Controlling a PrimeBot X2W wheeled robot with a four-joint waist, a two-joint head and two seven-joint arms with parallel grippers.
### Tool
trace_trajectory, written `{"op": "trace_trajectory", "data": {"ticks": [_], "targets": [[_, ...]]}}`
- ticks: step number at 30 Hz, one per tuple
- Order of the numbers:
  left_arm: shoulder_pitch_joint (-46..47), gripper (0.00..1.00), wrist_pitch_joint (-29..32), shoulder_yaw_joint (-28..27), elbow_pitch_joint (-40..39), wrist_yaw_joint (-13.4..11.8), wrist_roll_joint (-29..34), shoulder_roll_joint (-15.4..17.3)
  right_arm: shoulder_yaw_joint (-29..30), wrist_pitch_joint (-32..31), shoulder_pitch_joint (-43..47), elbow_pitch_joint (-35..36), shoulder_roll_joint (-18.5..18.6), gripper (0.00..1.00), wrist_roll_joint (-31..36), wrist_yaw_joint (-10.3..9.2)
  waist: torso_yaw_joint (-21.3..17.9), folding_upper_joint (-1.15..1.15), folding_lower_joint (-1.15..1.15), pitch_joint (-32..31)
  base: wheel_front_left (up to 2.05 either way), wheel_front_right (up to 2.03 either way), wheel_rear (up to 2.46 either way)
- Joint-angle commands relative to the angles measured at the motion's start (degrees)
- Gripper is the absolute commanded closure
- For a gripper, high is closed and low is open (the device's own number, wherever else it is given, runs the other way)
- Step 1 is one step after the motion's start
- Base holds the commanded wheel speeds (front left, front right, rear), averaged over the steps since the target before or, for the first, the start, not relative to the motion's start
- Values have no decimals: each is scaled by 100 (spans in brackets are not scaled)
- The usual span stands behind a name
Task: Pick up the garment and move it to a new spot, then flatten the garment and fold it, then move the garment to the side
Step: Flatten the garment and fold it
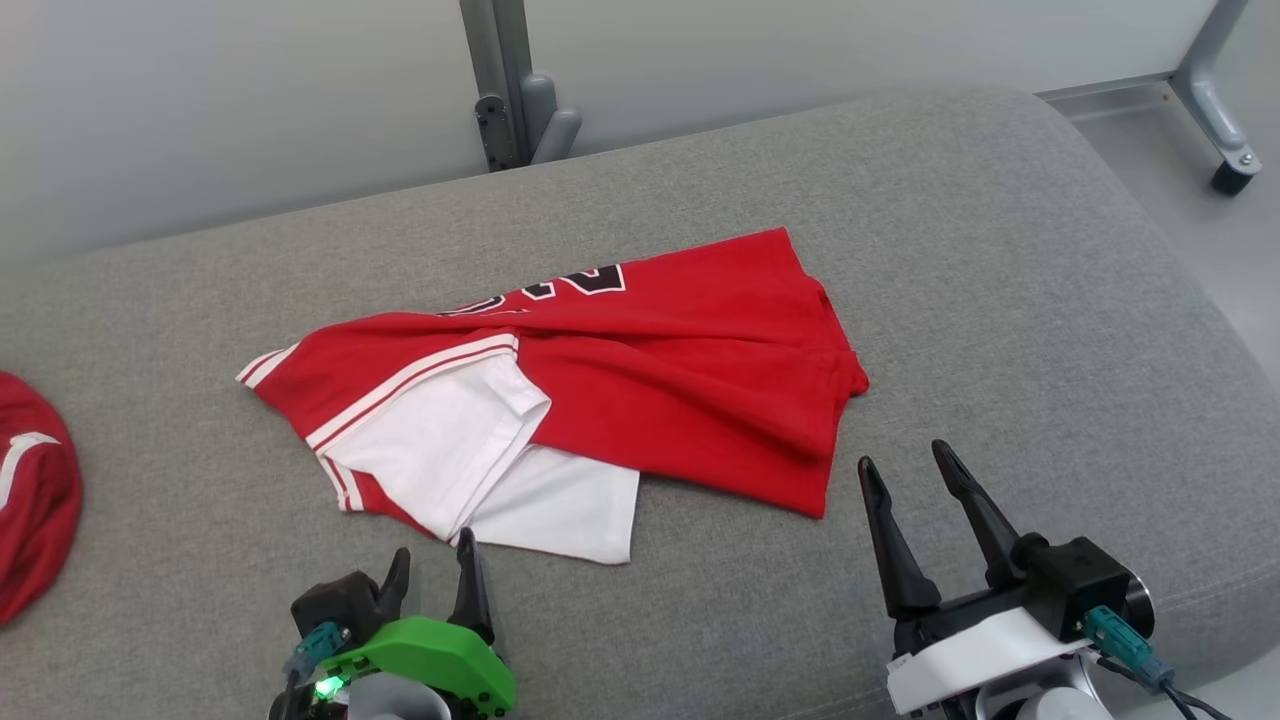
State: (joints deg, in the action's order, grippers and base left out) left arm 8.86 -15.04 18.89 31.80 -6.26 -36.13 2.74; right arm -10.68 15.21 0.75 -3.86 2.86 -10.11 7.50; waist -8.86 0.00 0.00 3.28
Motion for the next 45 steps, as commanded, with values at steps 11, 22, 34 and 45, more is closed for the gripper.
{"op": "trace_trajectory", "data": {"ticks": [11, 22, 34, 45], "targets": [[663, 0, -8, 128, 928, -344, 111, 27, -22, -1, -38, -21, 6, 0, 26, -2, -201, 0, 0, 62, 0, 0, 0], [726, 43, -8, 161, 1081, -242, -96, 27, -60, -1, 24, -36, 7, 0, 74, -2, -243, 0, 0, 15, 0, 0, 0], [967, 100, -7, 162, 1411, -211, -133, 27, -67, -1, -78, -23, 7, 0, 139, -2, -275, 0, 0, 113, 0, 0, 0], [604, 100, -8, -536, 140, -196, 721, 66, 36, -1, -124, 53, 7, 0, 74, -2, -137, 0, 0, 304, 0, 0, 0]]}}
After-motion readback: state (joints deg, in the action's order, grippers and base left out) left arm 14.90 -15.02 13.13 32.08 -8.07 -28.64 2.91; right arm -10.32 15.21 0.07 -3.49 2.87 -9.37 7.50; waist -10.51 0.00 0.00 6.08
